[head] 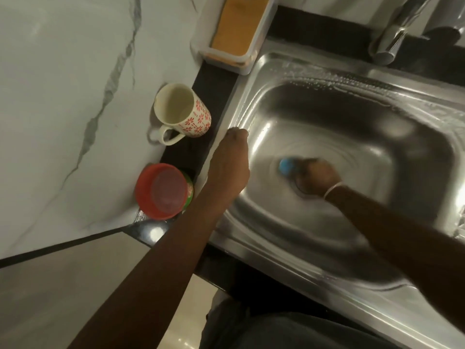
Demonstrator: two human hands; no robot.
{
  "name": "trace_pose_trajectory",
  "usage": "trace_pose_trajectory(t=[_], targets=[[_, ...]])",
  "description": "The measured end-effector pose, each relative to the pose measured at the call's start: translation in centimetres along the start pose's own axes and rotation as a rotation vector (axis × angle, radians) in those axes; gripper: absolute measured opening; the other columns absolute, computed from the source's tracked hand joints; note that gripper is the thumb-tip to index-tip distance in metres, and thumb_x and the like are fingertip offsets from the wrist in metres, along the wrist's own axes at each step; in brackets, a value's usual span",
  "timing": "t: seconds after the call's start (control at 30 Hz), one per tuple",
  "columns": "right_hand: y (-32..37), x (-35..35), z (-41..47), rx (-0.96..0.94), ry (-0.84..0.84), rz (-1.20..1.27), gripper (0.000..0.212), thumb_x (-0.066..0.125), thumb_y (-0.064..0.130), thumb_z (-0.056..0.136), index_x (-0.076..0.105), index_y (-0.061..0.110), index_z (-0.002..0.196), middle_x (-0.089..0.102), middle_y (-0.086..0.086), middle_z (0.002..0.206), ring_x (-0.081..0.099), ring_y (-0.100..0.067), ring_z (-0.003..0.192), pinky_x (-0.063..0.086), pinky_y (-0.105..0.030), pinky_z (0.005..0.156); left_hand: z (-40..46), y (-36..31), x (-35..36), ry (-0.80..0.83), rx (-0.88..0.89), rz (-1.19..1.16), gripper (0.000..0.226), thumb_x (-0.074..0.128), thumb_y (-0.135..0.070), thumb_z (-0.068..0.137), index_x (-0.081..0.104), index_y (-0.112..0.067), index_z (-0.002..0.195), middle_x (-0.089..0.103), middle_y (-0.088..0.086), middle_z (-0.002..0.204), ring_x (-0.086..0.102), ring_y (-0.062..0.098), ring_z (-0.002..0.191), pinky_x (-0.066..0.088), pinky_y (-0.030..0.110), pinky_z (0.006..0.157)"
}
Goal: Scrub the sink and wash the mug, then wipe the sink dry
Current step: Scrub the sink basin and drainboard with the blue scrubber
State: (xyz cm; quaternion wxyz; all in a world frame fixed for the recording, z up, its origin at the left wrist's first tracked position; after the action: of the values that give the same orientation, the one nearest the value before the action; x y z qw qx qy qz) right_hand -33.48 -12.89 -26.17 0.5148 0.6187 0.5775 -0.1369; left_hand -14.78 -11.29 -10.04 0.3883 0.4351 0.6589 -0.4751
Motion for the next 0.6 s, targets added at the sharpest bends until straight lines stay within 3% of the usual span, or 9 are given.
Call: trace_pose_trajectory(t=[0.07, 0.13, 0.3, 0.37, 0.43, 0.5, 0.6], targets=[[-2.1, -4.1, 3.3, 0.117, -0.138, 0.036, 0.048, 0.057, 0.053, 0.093, 0.066, 0.022, 0.128, 0.071, -0.018, 0.116, 0.068, -0.036, 0.106, 0.052, -0.039, 0.086, 0.1, 0.0, 0.0, -0.003, -0.012, 0.013, 0.047, 0.059, 0.006, 0.083, 0.047, -0.010, 0.126, 0.057, 0.007, 0.120, 0.059, 0.021, 0.107, 0.035, 0.019, 0.076], [-0.4, -4.6, 5.3, 0.118, -0.165, 0.091, 0.048, 0.062, 0.049, 0.092, 0.064, 0.020, 0.130, 0.070, -0.020, 0.115, 0.067, -0.039, 0.105, 0.052, -0.041, 0.086, 0.2, 0.1, -0.1, -0.006, -0.023, 0.011, 0.047, 0.059, 0.003, 0.085, 0.047, -0.010, 0.128, 0.059, 0.007, 0.118, 0.060, 0.021, 0.105, 0.034, 0.018, 0.075], [6.1, 4.5, -1.7, -0.070, 0.186, 0.096, 0.043, 0.057, 0.047, 0.095, 0.060, 0.030, 0.134, 0.070, -0.008, 0.124, 0.067, -0.030, 0.111, 0.053, -0.038, 0.094, 0.6, 0.4, -0.4, -0.006, -0.066, 0.000, 0.050, 0.052, 0.005, 0.088, 0.045, -0.012, 0.134, 0.062, 0.009, 0.115, 0.061, 0.024, 0.105, 0.045, 0.027, 0.082], [4.5, 4.8, -4.0, -0.119, 0.210, 0.079, 0.047, 0.058, 0.049, 0.094, 0.058, 0.031, 0.138, 0.068, -0.006, 0.129, 0.065, -0.027, 0.115, 0.050, -0.035, 0.098, 0.8, 0.6, -0.3, -0.021, -0.062, 0.014, 0.051, 0.051, 0.006, 0.088, 0.044, -0.012, 0.135, 0.061, 0.009, 0.114, 0.061, 0.024, 0.104, 0.047, 0.029, 0.083], [0.4, 2.5, -2.4, -0.035, 0.148, 0.041, 0.058, 0.053, 0.060, 0.088, 0.060, 0.028, 0.136, 0.068, -0.007, 0.127, 0.065, -0.027, 0.115, 0.050, -0.034, 0.098, 1.1, 0.4, -0.1, -0.017, -0.045, 0.011, 0.052, 0.052, 0.006, 0.087, 0.044, -0.011, 0.135, 0.060, 0.009, 0.116, 0.061, 0.023, 0.105, 0.048, 0.029, 0.083], [-3.5, -1.6, 1.1, 0.074, -0.033, 0.038, 0.069, 0.046, 0.070, 0.082, 0.064, 0.026, 0.130, 0.071, -0.009, 0.120, 0.067, -0.028, 0.109, 0.051, -0.034, 0.092, 1.3, 0.3, 0.0, 0.000, -0.034, 0.023, 0.049, 0.055, 0.007, 0.085, 0.048, -0.011, 0.131, 0.062, 0.010, 0.115, 0.061, 0.025, 0.104, 0.049, 0.031, 0.083], [-3.4, -5.1, 5.7, 0.206, -0.163, 0.096, 0.049, 0.065, 0.049, 0.090, 0.065, 0.018, 0.128, 0.071, -0.019, 0.114, 0.068, -0.037, 0.103, 0.051, -0.036, 0.083, 2.0, 1.6, -0.3, -0.021, -0.067, -0.029, 0.042, 0.057, 0.007, 0.083, 0.055, -0.014, 0.119, 0.066, 0.008, 0.103, 0.062, 0.026, 0.095, 0.053, 0.037, 0.080]])
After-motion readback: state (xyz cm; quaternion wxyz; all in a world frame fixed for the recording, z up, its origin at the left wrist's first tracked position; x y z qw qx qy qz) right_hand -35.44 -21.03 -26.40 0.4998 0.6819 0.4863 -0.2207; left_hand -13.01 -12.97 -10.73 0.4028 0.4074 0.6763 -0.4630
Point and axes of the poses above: each hand's wrist, its own z-axis towards the middle knuckle, its own x-axis out of the palm, y = z × x, the point moved 7 cm from there along z, towards the middle knuckle
